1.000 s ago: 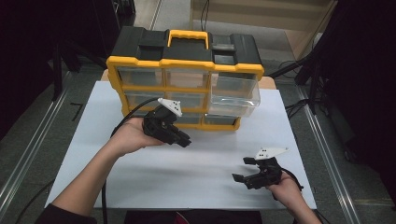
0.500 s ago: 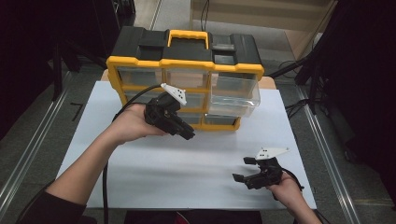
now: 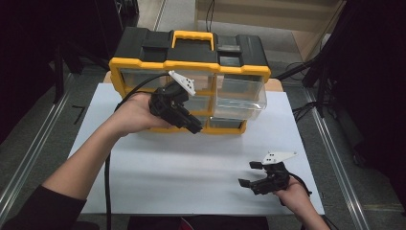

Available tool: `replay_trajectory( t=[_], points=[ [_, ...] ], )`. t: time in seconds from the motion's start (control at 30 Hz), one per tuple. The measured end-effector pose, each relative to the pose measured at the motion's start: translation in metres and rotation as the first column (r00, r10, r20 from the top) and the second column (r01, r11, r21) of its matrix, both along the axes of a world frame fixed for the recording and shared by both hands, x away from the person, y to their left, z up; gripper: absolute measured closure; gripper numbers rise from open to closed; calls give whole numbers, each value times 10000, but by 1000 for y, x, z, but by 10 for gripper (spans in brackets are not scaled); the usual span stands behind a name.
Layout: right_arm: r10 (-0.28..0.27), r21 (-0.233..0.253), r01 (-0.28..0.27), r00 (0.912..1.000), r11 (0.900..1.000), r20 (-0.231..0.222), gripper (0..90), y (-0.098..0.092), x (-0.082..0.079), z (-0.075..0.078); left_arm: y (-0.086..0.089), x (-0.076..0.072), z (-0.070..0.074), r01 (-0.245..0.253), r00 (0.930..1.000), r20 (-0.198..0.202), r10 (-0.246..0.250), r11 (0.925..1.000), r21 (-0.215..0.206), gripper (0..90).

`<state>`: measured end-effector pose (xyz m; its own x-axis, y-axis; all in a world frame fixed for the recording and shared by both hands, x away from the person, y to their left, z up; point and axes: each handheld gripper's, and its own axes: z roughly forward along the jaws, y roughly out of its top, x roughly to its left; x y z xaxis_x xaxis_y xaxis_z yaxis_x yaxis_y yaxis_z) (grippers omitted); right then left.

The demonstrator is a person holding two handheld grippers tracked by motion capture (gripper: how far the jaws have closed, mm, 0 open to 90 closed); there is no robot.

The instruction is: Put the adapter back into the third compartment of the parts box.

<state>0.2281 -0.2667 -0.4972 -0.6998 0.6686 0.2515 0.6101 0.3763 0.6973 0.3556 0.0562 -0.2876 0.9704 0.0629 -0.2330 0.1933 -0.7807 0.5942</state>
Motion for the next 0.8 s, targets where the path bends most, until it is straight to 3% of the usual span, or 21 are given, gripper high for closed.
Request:
replay_trajectory(
  t=[0.1, 0.8],
  points=[
    [10, 0, -10, 10000, 10000, 6, 131, 0, 0, 0, 0, 5, 8, -10, 9999, -148, 10, 10000, -30, 775],
    [44, 17, -44, 10000, 10000, -7, 135, 0, 0, 0, -9, 20, 58, -25, 9993, 376, 16, 9997, 233, 775]
  ],
)
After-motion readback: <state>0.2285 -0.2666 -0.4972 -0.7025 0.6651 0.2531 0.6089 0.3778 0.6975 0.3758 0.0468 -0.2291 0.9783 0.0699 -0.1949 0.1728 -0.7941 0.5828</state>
